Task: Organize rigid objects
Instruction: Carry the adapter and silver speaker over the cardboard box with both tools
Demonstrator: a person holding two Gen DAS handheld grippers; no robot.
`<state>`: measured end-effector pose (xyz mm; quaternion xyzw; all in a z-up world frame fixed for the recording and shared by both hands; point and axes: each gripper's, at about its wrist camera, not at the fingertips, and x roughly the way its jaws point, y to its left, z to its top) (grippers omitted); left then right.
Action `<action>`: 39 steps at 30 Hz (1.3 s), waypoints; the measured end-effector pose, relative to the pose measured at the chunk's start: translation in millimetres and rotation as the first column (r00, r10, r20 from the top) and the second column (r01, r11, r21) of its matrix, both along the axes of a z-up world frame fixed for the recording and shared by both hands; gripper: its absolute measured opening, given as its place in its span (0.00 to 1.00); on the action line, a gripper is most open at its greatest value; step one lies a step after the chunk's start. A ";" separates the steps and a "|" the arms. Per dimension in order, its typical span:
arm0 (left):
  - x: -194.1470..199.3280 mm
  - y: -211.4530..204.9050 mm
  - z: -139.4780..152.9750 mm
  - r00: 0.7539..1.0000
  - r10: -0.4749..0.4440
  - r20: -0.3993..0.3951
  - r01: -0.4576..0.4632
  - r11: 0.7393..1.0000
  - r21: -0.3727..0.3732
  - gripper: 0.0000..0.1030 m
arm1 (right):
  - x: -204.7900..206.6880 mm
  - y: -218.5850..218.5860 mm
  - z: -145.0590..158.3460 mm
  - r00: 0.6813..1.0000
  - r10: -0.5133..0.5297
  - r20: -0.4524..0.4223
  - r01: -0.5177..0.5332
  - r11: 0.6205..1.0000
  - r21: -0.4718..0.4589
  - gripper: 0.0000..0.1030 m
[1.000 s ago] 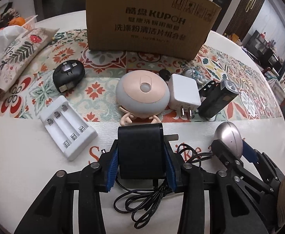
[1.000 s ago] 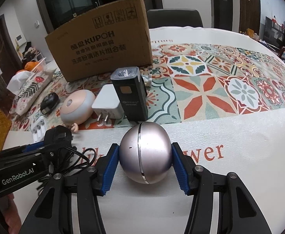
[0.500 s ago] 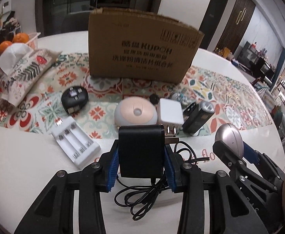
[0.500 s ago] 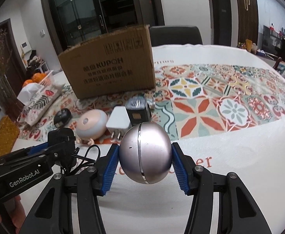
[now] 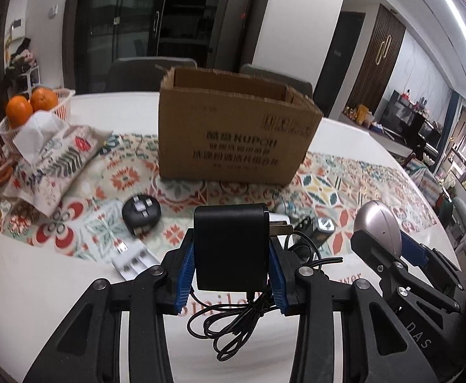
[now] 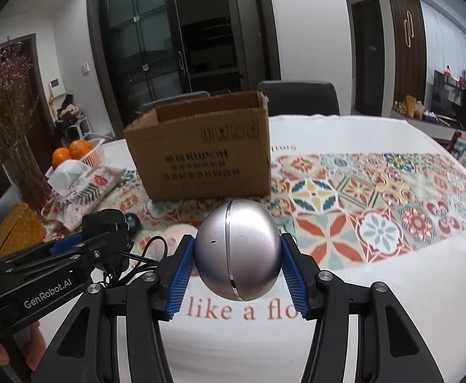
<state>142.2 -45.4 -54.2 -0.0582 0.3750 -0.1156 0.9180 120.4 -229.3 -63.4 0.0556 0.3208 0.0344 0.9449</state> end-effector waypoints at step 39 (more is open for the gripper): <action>104.7 7.5 114.5 0.971 -0.010 0.237 -0.006 0.998 0.065 0.39 | 108.7 13.8 108.2 0.979 0.042 0.198 -0.035 0.999 -0.042 0.53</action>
